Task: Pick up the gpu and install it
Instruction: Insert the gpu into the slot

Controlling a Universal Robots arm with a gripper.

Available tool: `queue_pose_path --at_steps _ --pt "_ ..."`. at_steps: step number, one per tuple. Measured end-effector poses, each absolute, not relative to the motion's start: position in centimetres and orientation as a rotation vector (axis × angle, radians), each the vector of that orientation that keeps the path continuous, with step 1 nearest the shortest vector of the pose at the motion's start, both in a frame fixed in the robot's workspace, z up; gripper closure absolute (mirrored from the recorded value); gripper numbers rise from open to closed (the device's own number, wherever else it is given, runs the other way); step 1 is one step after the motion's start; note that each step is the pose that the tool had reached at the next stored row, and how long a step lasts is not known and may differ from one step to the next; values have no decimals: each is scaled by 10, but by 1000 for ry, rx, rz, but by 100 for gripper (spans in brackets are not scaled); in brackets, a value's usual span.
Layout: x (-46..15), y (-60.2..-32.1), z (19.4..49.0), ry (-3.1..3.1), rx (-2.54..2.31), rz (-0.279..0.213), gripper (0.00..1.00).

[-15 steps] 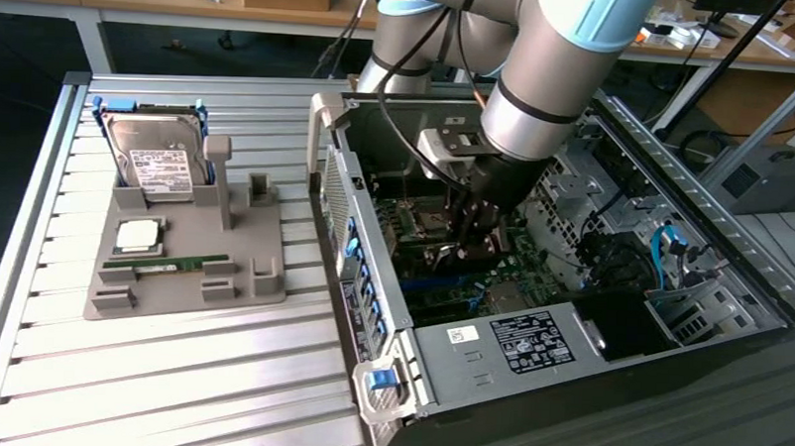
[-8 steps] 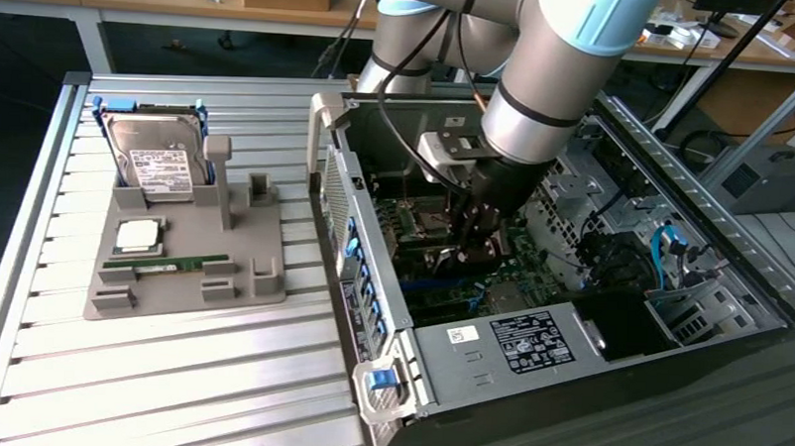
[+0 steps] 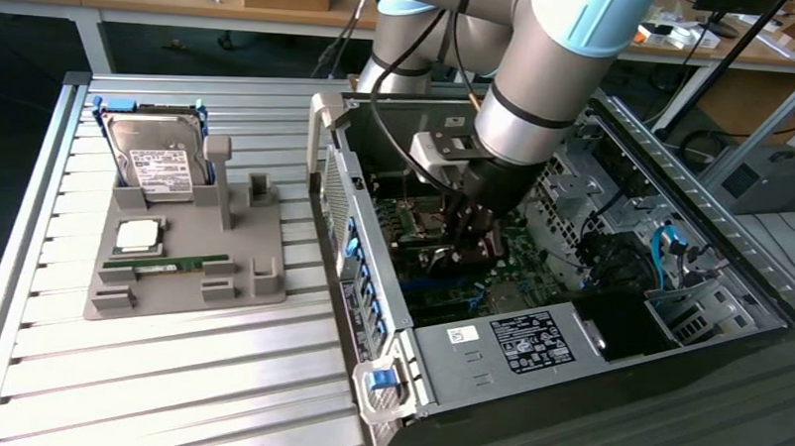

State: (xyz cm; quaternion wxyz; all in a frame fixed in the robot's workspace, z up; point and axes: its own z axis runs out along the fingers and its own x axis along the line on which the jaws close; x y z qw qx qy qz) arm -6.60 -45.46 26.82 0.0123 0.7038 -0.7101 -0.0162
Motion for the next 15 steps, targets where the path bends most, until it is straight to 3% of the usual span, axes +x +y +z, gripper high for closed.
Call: queue_pose_path --at_steps 15 --pt "-71 -460 266 -2221 2201 -67 73"
